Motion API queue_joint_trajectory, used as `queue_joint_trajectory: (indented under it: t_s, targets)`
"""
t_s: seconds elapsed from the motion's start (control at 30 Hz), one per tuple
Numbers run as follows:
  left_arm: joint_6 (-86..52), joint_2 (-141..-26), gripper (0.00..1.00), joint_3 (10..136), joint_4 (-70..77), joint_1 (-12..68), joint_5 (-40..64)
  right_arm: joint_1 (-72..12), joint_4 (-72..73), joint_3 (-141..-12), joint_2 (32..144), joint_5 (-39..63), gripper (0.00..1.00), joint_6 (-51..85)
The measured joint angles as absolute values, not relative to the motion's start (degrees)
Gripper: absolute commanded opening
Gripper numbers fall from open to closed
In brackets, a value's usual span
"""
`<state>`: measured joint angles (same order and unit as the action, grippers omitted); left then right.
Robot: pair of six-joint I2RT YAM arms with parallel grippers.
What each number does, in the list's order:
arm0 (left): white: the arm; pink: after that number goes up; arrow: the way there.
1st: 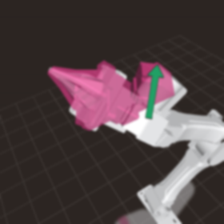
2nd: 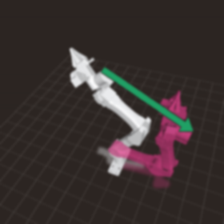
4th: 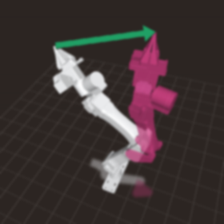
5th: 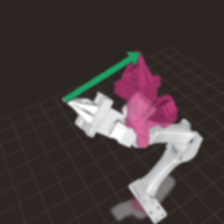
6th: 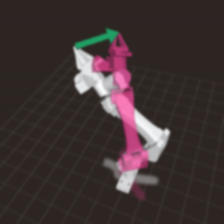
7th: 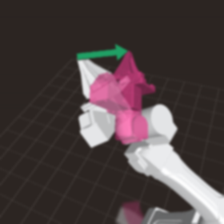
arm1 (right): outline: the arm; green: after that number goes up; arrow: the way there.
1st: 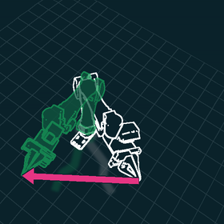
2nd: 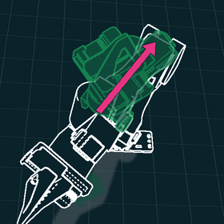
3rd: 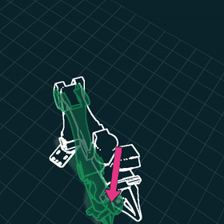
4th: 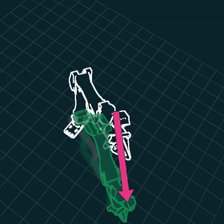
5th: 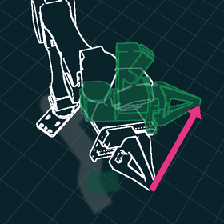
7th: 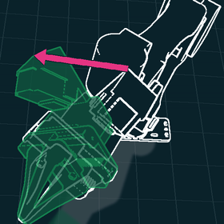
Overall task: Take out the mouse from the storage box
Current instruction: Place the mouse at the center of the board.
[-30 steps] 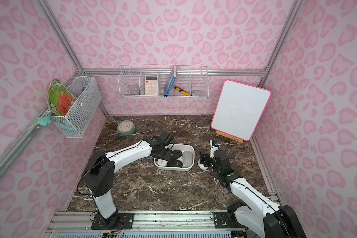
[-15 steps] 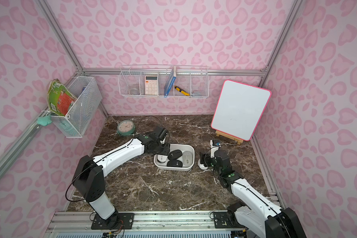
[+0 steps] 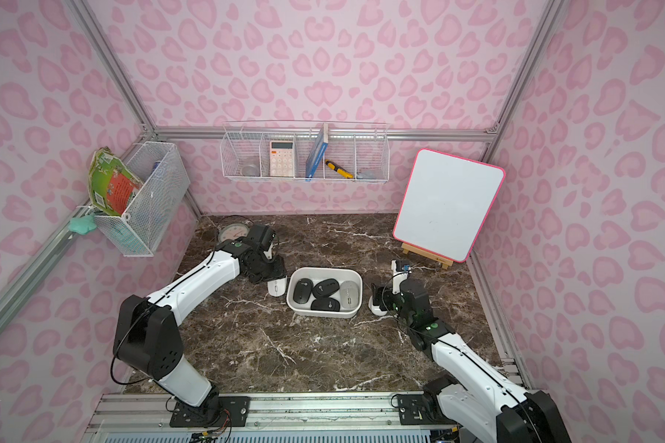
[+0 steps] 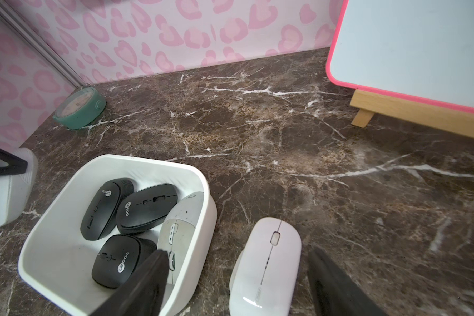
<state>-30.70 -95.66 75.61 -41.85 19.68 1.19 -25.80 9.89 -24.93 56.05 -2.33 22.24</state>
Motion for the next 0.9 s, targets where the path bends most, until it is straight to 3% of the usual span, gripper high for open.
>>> queue_joint_trajectory:
  t_s: [0.53,0.9]
  targets:
    - [-33.0,-103.6,0.4,74.3,-41.1,15.6,4.1,-25.8,7.9,-25.3,56.4,-2.3,0.82,22.3]
    - [-34.0,-106.2,0.52,74.3,-40.1,15.5,4.9,-25.8,7.5,-26.6,59.4,-2.1,0.82,22.2]
